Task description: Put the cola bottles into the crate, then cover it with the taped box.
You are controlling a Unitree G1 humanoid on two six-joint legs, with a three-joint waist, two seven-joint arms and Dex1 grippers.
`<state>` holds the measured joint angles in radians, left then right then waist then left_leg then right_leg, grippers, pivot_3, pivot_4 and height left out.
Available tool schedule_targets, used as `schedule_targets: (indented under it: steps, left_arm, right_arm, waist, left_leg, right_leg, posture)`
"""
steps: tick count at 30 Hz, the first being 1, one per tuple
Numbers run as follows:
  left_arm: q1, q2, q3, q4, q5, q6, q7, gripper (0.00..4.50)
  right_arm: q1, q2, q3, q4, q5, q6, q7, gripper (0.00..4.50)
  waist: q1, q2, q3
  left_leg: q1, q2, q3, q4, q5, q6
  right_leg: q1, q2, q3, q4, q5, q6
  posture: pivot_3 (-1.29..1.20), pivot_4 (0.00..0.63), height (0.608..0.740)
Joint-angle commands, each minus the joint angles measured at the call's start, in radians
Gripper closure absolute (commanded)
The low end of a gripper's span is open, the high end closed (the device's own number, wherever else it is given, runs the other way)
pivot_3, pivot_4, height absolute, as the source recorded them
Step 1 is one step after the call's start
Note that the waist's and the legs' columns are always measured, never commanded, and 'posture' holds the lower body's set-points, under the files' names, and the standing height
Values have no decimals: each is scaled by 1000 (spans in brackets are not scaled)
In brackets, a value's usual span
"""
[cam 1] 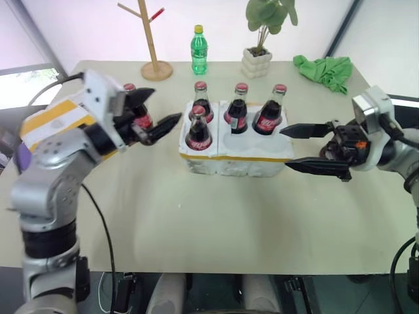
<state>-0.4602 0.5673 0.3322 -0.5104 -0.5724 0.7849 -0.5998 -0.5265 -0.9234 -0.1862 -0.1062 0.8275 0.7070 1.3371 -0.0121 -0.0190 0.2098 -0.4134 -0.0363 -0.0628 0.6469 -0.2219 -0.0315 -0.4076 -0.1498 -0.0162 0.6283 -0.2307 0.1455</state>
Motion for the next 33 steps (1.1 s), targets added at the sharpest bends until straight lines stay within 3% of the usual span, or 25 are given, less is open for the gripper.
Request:
schedule_targets:
  steps: [1,6,11,24,33]
  left_arm:
    - [76,6,105,-105,-38,52,104,12]
    - [201,-21,161,-89,-7,22,195,12]
    - [208,-39,127,48,57,-67,235,12]
    - [1,-56,-57,491,196,-327,153,12]
    - [-65,-56,-107,651,246,-429,112,12]
  right_arm:
    - [-27,-4,-10,4,-3,-22,22,0]
    - [-43,-2,3,18,-13,-23,33,0]
    - [-60,3,12,24,-19,-17,34,0]
    - [-78,7,-30,-29,27,30,-25,0]
    - [-87,23,-35,-19,21,14,-78,0]
  waist:
    - [0,0,0]
    - [3,0,0]
    - [6,0,0]
    - [7,0,0]
    - [3,0,0]
  left_leg:
    - [0,0,0,0,0,0]
    - [0,0,0,0,0,0]
    - [0,0,0,1,0,0]
    - [-2,0,1,0,0,0]
    - [-5,0,0,-1,0,0]
  right_leg:
    - [0,0,0,0,0,0]
    - [0,0,0,0,0,-1]
    - [1,0,0,-1,-1,-6]
    - [0,0,0,-4,1,-3]
    - [-2,0,0,-7,3,1]
  posture:
    - [0,150,740]
    - [0,150,740]
    - [0,150,740]
    - [0,150,740]
    - [0,150,740]
